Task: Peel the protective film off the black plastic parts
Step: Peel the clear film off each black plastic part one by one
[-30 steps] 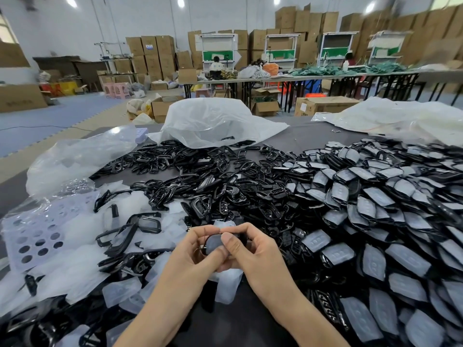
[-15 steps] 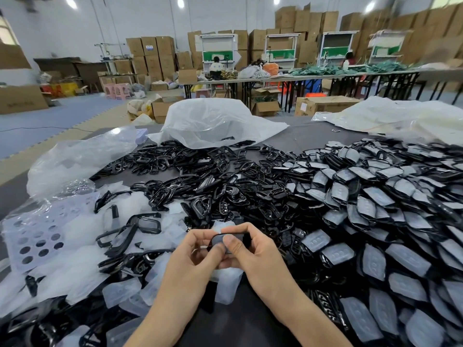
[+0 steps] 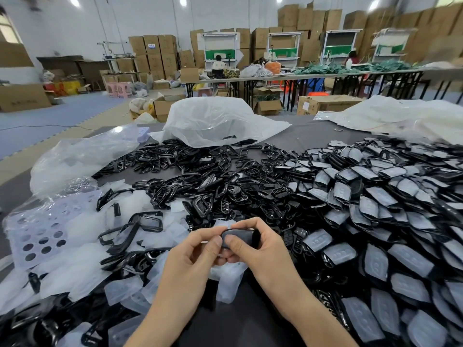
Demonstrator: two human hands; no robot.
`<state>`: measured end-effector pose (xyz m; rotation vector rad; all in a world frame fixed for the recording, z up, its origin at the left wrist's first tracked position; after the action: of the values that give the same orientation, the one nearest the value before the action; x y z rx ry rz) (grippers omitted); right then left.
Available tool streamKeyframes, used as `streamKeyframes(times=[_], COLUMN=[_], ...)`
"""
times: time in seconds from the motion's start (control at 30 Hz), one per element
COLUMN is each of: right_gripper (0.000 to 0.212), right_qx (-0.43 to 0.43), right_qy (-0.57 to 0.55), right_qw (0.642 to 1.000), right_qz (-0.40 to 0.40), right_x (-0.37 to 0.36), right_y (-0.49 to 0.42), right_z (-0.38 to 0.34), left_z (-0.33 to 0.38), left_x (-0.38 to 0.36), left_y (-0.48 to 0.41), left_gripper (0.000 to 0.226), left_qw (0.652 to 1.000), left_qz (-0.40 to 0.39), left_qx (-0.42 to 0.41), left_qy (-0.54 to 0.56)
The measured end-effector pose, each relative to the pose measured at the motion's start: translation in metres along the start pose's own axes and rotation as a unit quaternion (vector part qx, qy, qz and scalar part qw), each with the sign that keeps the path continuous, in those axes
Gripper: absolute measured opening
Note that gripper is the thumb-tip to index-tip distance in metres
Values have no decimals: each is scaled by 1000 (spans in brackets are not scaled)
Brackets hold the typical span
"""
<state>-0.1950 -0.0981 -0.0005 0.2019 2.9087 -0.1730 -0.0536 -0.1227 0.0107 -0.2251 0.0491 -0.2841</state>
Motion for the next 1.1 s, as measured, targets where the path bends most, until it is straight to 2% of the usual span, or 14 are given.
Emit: streamKeyframes(times=[0.2, 0.37, 0.47, 0.67, 0.87, 1.1], right_gripper=[10, 14, 17, 21, 19, 2], right_qx=[19, 7, -7, -68, -93, -87], right_qy=[70, 56, 17, -130, -159, -134], right_qw=[997, 998, 999, 989, 983, 987], right_qz=[-8, -29, -34, -19, -19, -34], right_x=[-3, -6, -7, -9, -8, -6], right_y=[2, 4, 3, -2, -4, -5], right_z=[-3, -4, -3, 5, 6, 7], left_z=[1, 1, 3, 1, 2, 7], left_x=[0, 1, 1, 6, 4, -1], left_y=[-2, -2, -2, -2, -1, 1], left_gripper=[28, 29, 36, 35, 33, 35], left_qw=[999, 992, 992, 989, 989, 984], left_qz=[-23, -24, -8, 39, 34, -13], left_qx=[-9, -34, -39, -48, -62, -84], left_qy=[-27, -115, -123, -132, -127, -158])
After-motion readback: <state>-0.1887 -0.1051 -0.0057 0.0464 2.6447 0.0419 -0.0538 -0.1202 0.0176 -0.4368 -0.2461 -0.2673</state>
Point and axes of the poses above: each hand's wrist, its own y-axis away from the middle knuckle, its own x-axis out of the back of the hand, z = x × y, the point moved 5 cm from there along -y, towards the middle knuckle, and after that the axes turned 3 degrees about -x, right-handed, at the moved point
